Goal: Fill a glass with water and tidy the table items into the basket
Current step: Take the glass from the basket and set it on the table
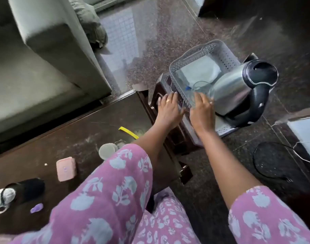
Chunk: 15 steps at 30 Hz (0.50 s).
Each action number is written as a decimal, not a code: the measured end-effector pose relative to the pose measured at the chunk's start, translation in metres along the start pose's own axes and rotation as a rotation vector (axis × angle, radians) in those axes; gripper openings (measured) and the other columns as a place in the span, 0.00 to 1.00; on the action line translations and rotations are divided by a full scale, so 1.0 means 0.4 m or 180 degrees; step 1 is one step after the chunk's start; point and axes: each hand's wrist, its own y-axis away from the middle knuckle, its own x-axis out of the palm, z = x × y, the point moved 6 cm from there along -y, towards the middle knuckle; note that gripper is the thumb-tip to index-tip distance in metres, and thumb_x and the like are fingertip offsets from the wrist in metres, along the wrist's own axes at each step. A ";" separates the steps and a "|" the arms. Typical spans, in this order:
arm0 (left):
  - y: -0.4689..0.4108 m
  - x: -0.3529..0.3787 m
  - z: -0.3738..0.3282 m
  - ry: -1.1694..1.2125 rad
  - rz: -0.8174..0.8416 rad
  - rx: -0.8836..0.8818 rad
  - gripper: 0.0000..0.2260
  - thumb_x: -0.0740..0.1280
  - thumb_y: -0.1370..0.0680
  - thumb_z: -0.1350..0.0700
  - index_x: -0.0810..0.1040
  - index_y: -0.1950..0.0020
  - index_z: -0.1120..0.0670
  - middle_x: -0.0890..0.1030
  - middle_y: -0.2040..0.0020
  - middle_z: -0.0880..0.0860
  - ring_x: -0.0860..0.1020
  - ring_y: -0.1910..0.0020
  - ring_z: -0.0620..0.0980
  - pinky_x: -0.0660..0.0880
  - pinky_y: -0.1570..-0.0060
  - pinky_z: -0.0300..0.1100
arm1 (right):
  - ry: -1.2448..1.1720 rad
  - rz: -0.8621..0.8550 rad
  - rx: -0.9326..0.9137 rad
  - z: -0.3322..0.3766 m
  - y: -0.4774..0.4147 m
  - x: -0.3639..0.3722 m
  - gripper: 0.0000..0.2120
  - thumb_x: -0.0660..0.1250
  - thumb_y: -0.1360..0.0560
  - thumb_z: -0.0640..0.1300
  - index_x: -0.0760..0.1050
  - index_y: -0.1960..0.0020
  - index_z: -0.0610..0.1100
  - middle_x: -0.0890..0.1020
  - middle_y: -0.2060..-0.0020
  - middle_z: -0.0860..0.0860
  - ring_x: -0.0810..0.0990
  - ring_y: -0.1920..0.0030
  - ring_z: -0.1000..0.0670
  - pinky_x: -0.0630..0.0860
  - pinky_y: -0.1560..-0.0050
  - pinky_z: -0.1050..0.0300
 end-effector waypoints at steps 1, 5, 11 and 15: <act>-0.019 0.002 -0.020 -0.0014 -0.0001 0.0062 0.29 0.60 0.22 0.47 0.55 0.26 0.58 0.60 0.26 0.56 0.53 0.26 0.58 0.43 0.27 0.56 | 0.0107 0.0047 -0.0092 -0.017 -0.032 -0.002 0.22 0.63 0.28 0.32 0.68 0.34 0.38 0.74 0.40 0.38 0.72 0.39 0.38 0.62 0.31 0.43; -0.078 0.023 -0.066 -0.0056 0.0127 0.0109 0.30 0.60 0.23 0.45 0.53 0.26 0.56 0.57 0.26 0.54 0.48 0.26 0.59 0.36 0.29 0.59 | 0.0647 0.0649 -0.0247 -0.057 -0.140 0.022 0.30 0.67 0.29 0.36 0.60 0.29 0.42 0.65 0.34 0.38 0.65 0.34 0.37 0.58 0.29 0.43; -0.121 0.063 -0.070 -0.0180 0.0224 0.0005 0.34 0.63 0.25 0.45 0.53 0.25 0.55 0.54 0.24 0.54 0.46 0.25 0.59 0.32 0.31 0.60 | 0.0991 0.1361 -0.0213 -0.094 -0.187 0.087 0.38 0.67 0.27 0.40 0.48 0.25 0.49 0.50 0.26 0.37 0.49 0.26 0.36 0.45 0.26 0.44; -0.124 0.086 -0.062 -0.0187 0.0342 -0.0039 0.35 0.65 0.26 0.46 0.52 0.25 0.54 0.53 0.24 0.54 0.45 0.25 0.59 0.30 0.33 0.61 | 0.0885 0.1310 -0.0158 -0.086 -0.198 0.081 0.35 0.68 0.29 0.36 0.55 0.27 0.47 0.59 0.31 0.36 0.58 0.28 0.36 0.42 0.27 0.43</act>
